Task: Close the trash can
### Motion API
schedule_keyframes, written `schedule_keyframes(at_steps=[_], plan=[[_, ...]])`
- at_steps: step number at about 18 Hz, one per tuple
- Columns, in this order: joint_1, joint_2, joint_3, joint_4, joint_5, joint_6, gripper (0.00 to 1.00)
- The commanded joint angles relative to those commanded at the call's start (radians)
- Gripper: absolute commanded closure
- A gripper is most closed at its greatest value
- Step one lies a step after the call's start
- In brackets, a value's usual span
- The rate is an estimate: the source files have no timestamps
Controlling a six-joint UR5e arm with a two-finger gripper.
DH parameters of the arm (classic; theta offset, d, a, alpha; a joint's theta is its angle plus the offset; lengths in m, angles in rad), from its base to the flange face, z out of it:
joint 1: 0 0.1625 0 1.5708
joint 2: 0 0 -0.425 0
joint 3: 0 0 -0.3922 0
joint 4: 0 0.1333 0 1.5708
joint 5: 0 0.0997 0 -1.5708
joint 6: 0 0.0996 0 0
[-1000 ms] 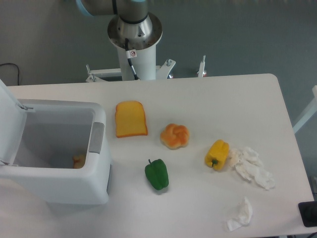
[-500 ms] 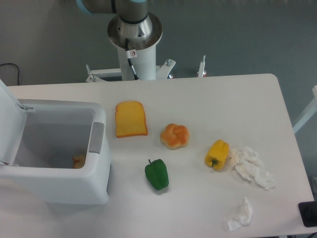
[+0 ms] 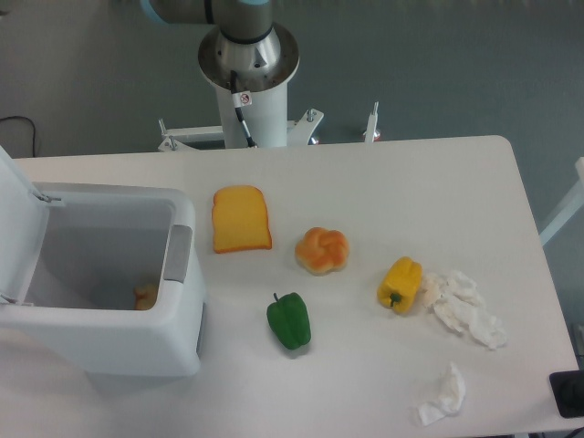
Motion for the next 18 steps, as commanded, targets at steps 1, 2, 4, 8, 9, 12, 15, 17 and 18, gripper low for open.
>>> schedule_keyframes(at_steps=[1, 2, 4, 8, 9, 12, 15, 17, 18], plan=[[0.000, -0.002, -0.002, 0.000, 0.005, 0.000, 0.00], [0.000, -0.002, -0.002, 0.000, 0.014, 0.000, 0.00], [0.002, -0.002, -0.008, 0.000, 0.055, 0.003, 0.00], [0.011, 0.005, -0.012, 0.000, 0.103, 0.005, 0.00], [0.018, 0.008, -0.015, 0.000, 0.117, 0.006, 0.00], [0.051, 0.021, -0.029, -0.002, 0.167, 0.008, 0.00], [0.098, 0.031, -0.035, 0.000, 0.233, 0.011, 0.00], [0.129, 0.031, -0.037, 0.000, 0.249, 0.011, 0.00], [0.141, 0.032, -0.037, -0.002, 0.249, 0.012, 0.00]])
